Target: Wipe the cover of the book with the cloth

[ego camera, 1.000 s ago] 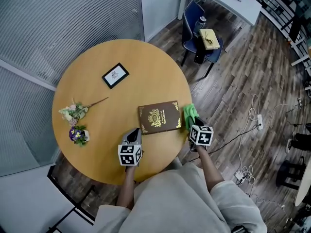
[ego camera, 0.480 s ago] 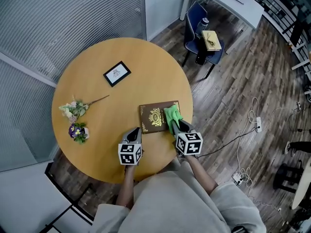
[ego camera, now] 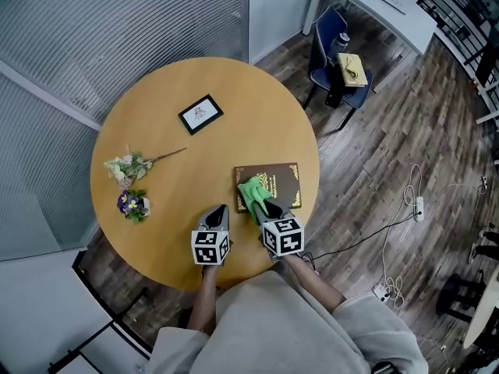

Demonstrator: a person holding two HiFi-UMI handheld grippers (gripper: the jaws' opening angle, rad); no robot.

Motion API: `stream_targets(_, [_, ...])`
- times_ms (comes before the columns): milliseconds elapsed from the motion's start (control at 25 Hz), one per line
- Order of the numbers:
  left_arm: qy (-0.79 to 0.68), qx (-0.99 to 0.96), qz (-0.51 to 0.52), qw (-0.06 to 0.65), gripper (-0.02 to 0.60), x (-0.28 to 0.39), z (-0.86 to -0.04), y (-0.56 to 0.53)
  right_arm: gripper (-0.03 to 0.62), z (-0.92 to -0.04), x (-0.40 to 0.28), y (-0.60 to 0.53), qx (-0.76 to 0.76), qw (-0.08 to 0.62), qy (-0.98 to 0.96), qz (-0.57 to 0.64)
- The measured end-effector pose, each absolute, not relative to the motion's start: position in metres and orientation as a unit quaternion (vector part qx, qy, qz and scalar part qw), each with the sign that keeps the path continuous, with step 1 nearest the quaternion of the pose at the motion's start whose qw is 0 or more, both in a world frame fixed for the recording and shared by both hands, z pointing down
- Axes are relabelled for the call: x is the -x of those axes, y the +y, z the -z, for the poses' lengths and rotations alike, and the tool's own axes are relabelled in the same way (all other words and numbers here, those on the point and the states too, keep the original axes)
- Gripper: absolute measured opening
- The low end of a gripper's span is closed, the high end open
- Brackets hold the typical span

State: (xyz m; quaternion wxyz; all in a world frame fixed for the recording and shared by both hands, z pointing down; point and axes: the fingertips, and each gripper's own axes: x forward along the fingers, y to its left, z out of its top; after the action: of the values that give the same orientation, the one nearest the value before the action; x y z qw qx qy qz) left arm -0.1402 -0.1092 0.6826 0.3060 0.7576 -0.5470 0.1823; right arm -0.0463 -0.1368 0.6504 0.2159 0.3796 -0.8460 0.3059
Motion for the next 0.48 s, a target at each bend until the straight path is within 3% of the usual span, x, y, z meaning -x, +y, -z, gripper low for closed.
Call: stream_targets(480, [-0.569,-0.739,-0.178,0.315,0.006,0.168,-0.686,-0.098,0.072,-0.687,0.100,-0.130,-0.341,0.256,-0.848,-0.315])
